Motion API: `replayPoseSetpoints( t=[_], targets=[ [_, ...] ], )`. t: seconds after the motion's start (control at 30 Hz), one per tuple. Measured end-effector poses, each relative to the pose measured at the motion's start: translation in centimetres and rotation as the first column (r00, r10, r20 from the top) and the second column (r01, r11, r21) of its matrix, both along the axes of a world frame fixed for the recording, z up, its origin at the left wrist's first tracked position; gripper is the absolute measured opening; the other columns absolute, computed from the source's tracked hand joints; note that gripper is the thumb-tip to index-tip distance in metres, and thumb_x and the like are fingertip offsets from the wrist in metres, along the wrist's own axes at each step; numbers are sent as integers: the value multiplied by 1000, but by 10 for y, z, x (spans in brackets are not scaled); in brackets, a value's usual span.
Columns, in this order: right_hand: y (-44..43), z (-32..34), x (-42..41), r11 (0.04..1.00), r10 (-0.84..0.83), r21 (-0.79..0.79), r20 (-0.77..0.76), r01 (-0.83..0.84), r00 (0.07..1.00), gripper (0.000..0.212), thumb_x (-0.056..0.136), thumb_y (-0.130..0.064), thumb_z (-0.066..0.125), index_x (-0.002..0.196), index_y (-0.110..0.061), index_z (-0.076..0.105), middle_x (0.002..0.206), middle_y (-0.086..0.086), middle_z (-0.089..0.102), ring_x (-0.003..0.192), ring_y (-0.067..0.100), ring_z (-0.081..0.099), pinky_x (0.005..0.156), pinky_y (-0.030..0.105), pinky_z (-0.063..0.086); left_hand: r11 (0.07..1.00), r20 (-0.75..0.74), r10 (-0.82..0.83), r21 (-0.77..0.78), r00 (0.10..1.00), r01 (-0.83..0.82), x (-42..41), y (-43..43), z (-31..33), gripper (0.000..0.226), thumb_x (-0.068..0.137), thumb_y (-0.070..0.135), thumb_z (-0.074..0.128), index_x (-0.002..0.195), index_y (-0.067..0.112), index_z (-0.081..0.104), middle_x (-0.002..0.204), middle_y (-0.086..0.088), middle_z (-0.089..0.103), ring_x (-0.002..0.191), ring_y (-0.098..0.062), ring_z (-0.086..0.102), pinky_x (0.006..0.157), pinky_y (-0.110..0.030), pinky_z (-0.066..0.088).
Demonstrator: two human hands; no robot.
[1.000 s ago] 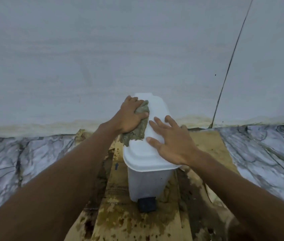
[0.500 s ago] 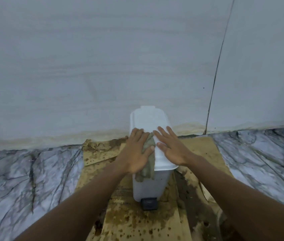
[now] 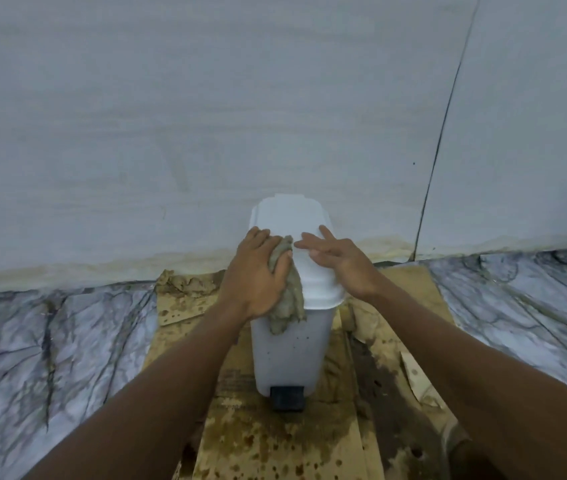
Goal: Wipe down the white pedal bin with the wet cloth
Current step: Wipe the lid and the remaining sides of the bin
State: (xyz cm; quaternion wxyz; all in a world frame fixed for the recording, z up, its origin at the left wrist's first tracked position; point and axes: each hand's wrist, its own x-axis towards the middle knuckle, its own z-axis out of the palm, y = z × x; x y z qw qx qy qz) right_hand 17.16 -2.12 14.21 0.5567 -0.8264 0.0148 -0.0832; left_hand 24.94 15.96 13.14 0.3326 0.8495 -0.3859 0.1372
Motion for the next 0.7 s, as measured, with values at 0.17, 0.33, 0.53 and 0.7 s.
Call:
replayPoseSetpoints(
  t=[0.17,0.33,0.53,0.7],
  targets=[
    [-4,-20,0,859,15,-508,149,64,989,61,97,-48,48,153,-24,42,166,-6,26,156,7,6,128,43,3,1000,30,15,-26,999,-14,21,-7,18,32,104,31,46,127,18,64,119,3,63,116,-15,48,103,-26,34],
    [20,-27,28,721,-40,-601,462,346,886,53,101,-45,40,141,-15,58,148,3,56,144,24,42,121,57,23,990,-64,76,-111,995,-83,42,-15,24,31,101,37,46,119,21,66,119,1,67,110,-20,59,92,-32,43],
    [10,-16,61,663,-131,-516,633,542,763,40,106,-32,34,115,-20,71,108,-3,73,103,21,64,91,45,47,885,-26,91,-456,996,-93,40,-27,0,37,100,31,51,135,19,57,130,9,60,119,-8,55,101,-41,47],
    [6,-2,85,721,-219,-464,553,515,804,36,105,-37,41,107,-23,74,103,0,75,99,24,65,88,42,50,893,141,190,-436,972,-111,44,-33,-46,67,103,33,48,157,6,20,166,-14,14,155,-24,12,124,-41,19]
  ],
)
